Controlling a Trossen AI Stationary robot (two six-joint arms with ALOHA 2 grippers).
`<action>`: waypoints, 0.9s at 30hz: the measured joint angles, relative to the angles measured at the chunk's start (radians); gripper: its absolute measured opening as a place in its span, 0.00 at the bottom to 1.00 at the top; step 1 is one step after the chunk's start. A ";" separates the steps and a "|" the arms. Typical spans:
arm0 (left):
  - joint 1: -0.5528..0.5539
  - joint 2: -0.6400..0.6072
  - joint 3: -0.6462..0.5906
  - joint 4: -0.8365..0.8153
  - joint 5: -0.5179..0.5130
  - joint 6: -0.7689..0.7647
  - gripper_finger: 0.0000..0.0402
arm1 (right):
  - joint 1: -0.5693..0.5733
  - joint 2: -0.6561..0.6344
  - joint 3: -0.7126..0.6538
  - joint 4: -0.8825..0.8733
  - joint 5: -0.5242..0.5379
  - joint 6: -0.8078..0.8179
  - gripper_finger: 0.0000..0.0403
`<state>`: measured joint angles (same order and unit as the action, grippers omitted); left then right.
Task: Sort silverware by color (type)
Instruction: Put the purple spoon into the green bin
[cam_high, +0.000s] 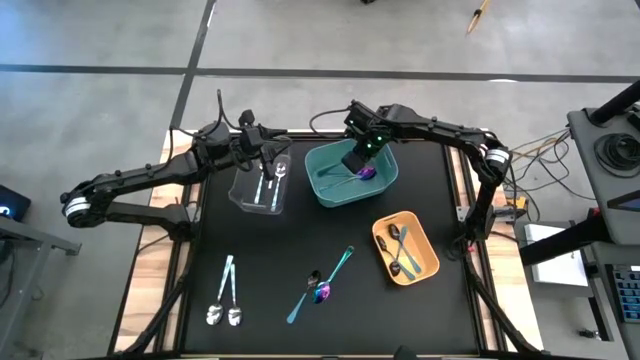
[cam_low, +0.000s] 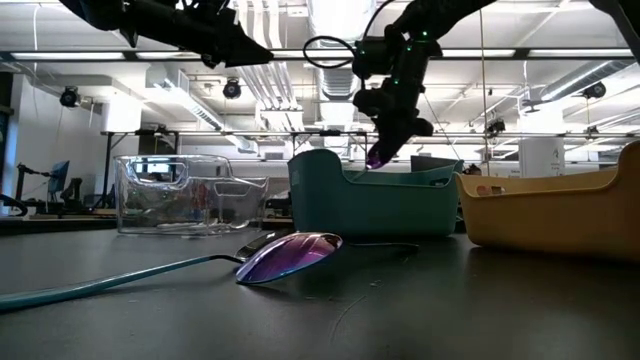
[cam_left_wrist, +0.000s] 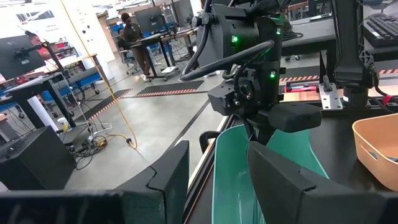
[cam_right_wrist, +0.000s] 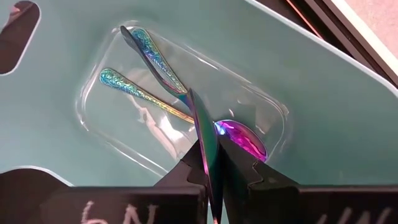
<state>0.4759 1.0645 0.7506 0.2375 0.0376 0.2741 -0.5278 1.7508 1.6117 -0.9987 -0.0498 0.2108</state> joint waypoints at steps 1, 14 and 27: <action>0.000 0.000 0.000 0.000 0.000 0.000 0.36 | 0.000 0.000 0.000 0.003 0.000 0.000 0.03; 0.000 0.000 0.000 0.001 -0.001 -0.003 0.36 | 0.000 0.000 -0.004 0.022 0.000 -0.001 0.03; 0.000 0.000 0.000 0.001 -0.001 -0.002 0.36 | 0.000 0.000 -0.011 0.040 -0.001 0.015 0.05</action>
<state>0.4759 1.0649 0.7502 0.2382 0.0364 0.2718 -0.5278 1.7508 1.6009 -0.9589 -0.0505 0.2260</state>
